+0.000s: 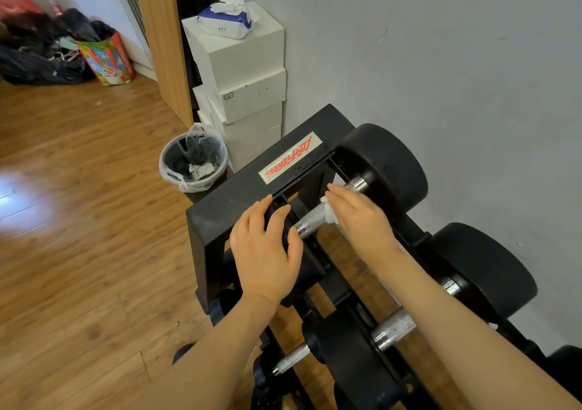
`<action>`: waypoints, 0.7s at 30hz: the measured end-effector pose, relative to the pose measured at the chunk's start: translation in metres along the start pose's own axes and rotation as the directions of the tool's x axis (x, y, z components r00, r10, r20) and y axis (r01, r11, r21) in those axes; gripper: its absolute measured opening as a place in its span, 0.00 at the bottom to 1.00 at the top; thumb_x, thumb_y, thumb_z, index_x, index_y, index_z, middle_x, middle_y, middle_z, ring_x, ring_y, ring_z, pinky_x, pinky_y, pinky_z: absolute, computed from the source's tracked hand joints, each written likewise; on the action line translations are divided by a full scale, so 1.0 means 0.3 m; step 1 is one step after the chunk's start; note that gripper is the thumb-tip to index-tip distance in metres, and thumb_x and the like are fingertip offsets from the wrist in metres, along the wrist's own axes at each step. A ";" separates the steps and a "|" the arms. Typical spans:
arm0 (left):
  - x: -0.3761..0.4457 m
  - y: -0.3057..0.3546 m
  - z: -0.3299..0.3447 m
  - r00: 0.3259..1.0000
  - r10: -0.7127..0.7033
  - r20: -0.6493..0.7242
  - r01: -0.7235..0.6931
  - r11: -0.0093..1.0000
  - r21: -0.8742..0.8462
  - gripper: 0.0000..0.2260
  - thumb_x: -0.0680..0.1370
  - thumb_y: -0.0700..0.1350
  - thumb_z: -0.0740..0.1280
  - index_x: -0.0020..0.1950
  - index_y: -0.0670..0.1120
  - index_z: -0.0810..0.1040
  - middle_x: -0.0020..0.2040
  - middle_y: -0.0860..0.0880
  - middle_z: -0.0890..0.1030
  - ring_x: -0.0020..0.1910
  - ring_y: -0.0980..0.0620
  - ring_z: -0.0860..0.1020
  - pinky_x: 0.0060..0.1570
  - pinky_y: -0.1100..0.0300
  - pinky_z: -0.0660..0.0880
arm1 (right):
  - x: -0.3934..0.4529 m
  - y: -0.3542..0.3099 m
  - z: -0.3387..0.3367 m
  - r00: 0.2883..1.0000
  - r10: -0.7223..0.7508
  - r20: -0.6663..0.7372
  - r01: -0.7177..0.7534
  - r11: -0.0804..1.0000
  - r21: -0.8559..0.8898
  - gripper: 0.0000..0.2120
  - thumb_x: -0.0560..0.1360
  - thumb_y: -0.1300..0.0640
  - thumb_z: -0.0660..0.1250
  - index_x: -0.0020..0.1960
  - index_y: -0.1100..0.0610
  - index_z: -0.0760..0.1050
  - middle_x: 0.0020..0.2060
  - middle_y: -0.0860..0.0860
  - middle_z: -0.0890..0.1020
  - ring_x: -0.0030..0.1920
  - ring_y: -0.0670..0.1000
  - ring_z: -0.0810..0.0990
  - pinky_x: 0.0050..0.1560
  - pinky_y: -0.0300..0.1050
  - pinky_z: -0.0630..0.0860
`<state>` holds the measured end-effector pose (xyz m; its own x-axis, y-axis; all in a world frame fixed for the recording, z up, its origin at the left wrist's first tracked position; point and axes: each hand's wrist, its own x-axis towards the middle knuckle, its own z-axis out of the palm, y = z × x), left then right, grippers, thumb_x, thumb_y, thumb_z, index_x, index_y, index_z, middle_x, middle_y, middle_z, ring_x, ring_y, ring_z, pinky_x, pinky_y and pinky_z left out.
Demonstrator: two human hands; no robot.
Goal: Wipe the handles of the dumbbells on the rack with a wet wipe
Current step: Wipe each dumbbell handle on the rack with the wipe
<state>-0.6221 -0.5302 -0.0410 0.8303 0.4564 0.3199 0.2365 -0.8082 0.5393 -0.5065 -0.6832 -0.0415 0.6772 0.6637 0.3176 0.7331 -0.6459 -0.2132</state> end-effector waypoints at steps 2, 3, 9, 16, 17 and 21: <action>0.002 0.001 -0.005 1.000 -0.003 0.010 0.003 1.000 0.003 0.19 0.78 0.51 0.57 0.62 0.47 0.80 0.67 0.45 0.76 0.66 0.44 0.72 0.64 0.50 0.64 | 0.006 0.008 -0.006 0.999 -0.029 0.027 0.029 1.000 -0.001 0.30 0.58 0.72 0.79 0.59 0.66 0.78 0.58 0.61 0.80 0.54 0.61 0.82 0.47 0.58 0.82; 0.003 0.001 -0.007 1.000 -0.005 0.020 0.004 1.000 0.005 0.19 0.78 0.52 0.57 0.62 0.47 0.80 0.67 0.45 0.76 0.66 0.44 0.72 0.64 0.50 0.64 | 0.012 0.018 -0.009 1.000 0.002 0.023 -0.002 1.000 -0.004 0.30 0.58 0.72 0.79 0.59 0.66 0.78 0.58 0.61 0.80 0.54 0.61 0.82 0.46 0.59 0.82; -0.001 -0.036 -0.038 0.984 0.083 0.158 -0.081 0.997 -0.019 0.22 0.79 0.58 0.58 0.69 0.50 0.75 0.73 0.47 0.71 0.72 0.45 0.67 0.70 0.50 0.60 | 0.014 -0.030 0.011 0.998 0.044 0.045 -0.044 0.999 0.010 0.27 0.59 0.71 0.79 0.57 0.65 0.80 0.55 0.60 0.81 0.53 0.60 0.82 0.50 0.56 0.82; -0.014 -0.085 -0.052 0.963 0.176 0.205 -0.164 0.984 -0.071 0.25 0.80 0.57 0.57 0.75 0.49 0.69 0.76 0.45 0.66 0.76 0.45 0.62 0.72 0.50 0.57 | 0.008 -0.051 0.004 0.988 0.153 0.025 -0.153 0.988 0.002 0.24 0.62 0.67 0.79 0.57 0.63 0.79 0.56 0.61 0.80 0.51 0.61 0.82 0.44 0.54 0.83; -0.013 -0.085 -0.050 0.963 0.176 0.202 -0.165 0.984 -0.074 0.25 0.80 0.57 0.57 0.75 0.49 0.69 0.76 0.45 0.66 0.75 0.45 0.62 0.72 0.50 0.58 | 0.007 -0.060 0.010 0.988 0.156 0.020 -0.156 0.988 0.007 0.24 0.61 0.67 0.79 0.56 0.63 0.79 0.56 0.60 0.80 0.51 0.61 0.82 0.45 0.54 0.83; -0.013 -0.085 -0.051 0.962 0.182 0.202 -0.170 0.982 -0.077 0.24 0.80 0.57 0.58 0.74 0.49 0.69 0.75 0.45 0.66 0.75 0.45 0.63 0.71 0.48 0.59 | -0.003 -0.090 0.009 0.989 -0.022 0.144 0.032 0.997 -0.064 0.27 0.58 0.67 0.80 0.56 0.61 0.79 0.54 0.56 0.81 0.43 0.56 0.83 0.32 0.46 0.80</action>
<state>-0.6389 -0.5058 -0.0441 0.9441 0.2163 0.2486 0.0522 -0.8429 0.5355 -0.5268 -0.6655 -0.0385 0.6627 0.7255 0.1856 0.7487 -0.6473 -0.1432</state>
